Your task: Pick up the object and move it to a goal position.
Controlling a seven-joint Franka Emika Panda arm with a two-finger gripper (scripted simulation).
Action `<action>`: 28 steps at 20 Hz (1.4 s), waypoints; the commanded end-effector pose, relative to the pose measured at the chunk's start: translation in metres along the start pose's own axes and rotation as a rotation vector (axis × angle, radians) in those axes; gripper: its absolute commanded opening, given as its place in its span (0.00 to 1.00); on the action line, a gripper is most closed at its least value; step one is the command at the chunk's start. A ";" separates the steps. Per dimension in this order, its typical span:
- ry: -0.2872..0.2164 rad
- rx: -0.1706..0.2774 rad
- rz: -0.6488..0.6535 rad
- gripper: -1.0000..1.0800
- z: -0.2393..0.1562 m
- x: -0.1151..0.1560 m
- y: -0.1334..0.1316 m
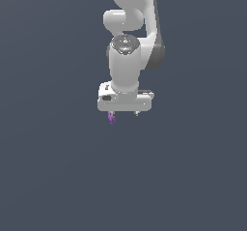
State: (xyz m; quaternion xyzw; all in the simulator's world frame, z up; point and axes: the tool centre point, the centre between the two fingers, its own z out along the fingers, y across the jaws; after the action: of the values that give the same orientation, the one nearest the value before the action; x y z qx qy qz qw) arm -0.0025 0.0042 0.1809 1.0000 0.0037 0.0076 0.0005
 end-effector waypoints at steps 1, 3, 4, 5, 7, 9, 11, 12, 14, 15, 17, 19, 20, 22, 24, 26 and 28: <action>0.000 0.000 0.000 0.96 0.000 0.000 0.000; 0.000 0.000 0.000 0.96 0.000 0.000 0.000; 0.000 0.000 -0.001 0.96 -0.001 0.000 0.001; 0.000 0.000 -0.001 0.96 -0.002 -0.001 0.001; 0.000 0.001 -0.001 0.96 -0.005 -0.001 0.002; 0.000 0.002 0.001 0.96 -0.007 -0.001 0.002; 0.000 0.002 0.004 0.96 -0.009 -0.001 0.002; 0.000 0.002 0.005 0.96 -0.010 0.000 0.002; 0.000 0.002 0.004 0.96 -0.009 -0.001 0.002; 0.000 0.002 0.002 0.96 -0.008 -0.001 0.002; 0.000 0.002 -0.005 0.96 -0.005 -0.003 0.004; -0.001 0.002 -0.015 0.96 -0.001 -0.005 0.007; -0.001 0.002 -0.022 0.96 0.001 -0.006 0.009; -0.002 0.002 -0.037 0.96 0.007 -0.010 0.013; -0.003 0.002 -0.055 0.96 0.014 -0.014 0.018; -0.004 0.002 -0.078 0.96 0.022 -0.020 0.024; -0.005 0.002 -0.103 0.96 0.032 -0.027 0.031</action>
State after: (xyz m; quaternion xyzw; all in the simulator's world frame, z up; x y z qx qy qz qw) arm -0.0237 -0.0216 0.1560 0.9989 0.0462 0.0055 -0.0001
